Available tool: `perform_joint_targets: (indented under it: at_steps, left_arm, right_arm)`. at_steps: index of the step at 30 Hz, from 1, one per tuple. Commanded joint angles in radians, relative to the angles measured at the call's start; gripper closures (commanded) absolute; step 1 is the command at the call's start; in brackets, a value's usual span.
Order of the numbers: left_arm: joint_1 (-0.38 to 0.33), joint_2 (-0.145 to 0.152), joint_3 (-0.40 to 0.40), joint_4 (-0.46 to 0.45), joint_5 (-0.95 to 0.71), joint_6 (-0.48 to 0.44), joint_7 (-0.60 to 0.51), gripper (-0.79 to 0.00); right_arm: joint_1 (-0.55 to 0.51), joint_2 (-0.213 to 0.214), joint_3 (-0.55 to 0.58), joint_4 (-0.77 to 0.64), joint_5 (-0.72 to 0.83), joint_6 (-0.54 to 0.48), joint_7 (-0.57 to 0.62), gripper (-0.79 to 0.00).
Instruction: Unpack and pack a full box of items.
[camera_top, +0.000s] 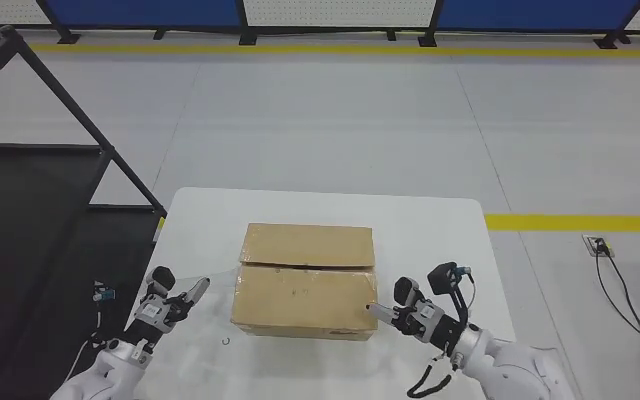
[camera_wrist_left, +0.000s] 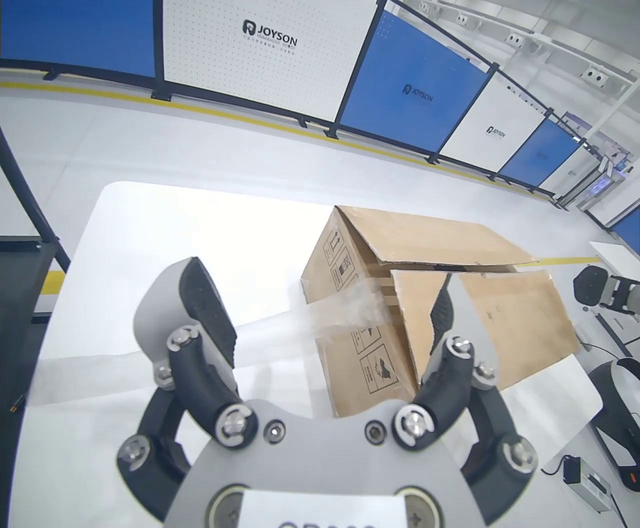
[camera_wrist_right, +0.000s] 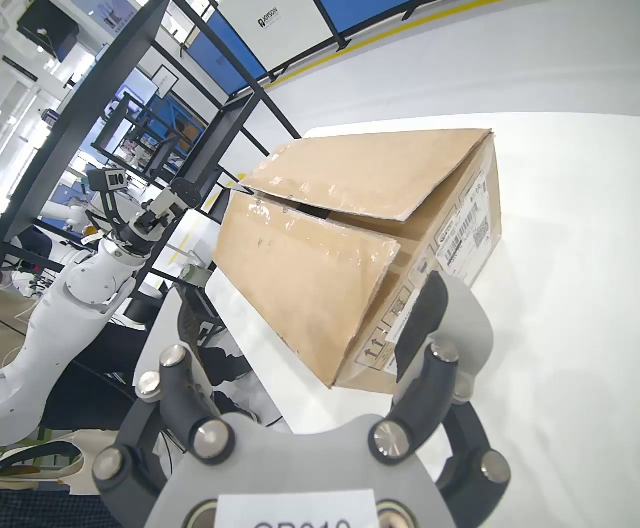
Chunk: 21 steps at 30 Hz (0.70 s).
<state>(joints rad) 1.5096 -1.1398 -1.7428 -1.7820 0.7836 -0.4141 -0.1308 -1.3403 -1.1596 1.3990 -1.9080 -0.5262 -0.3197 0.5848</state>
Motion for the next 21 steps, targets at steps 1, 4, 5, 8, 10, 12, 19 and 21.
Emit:
perform_joint_targets:
  at_steps: [1, 4, 5, 8, 10, 12, 19, 21]
  left_arm:
    - [0.0, 0.0, 0.0, 0.0, 0.0, 0.0, 0.0, -0.785]
    - [0.0, 0.0, 0.0, 0.0, 0.0, 0.0, 0.0, -0.785]
    - [0.0, 0.0, 0.0, 0.0, 0.0, 0.0, 0.0, -0.785]
    - [-0.017, -0.004, 0.029, 0.0, 0.007, 0.038, 0.017, -0.785]
    - [-0.031, -0.006, 0.042, 0.004, -0.02, 0.038, 0.009, -0.785]
    - [-0.041, -0.006, 0.046, 0.007, -0.055, 0.028, -0.006, -0.785]
    - [-0.035, 0.004, 0.002, 0.029, -0.255, -0.099, -0.115, -0.785]
    - [-0.029, 0.008, -0.012, 0.032, -0.285, -0.124, -0.149, -0.785]
  right_arm:
    - [0.0, 0.0, 0.0, 0.0, 0.0, 0.0, 0.0, -0.785]
    - [0.0, 0.0, 0.0, 0.0, 0.0, 0.0, 0.0, -0.785]
    - [0.0, 0.0, 0.0, 0.0, 0.0, 0.0, 0.0, -0.785]
    - [0.008, -0.003, -0.006, 0.016, -0.007, 0.041, -0.04, -0.785]
    - [0.037, -0.009, -0.027, 0.05, 0.069, 0.059, -0.049, -0.785]
    - [0.079, -0.012, -0.042, 0.1, 0.166, 0.034, -0.014, -0.785]
    - [0.227, -0.015, -0.069, 0.289, 0.378, -0.038, 0.138, -0.785]
    - [0.253, -0.015, -0.075, 0.324, 0.402, -0.05, 0.16, -0.785]
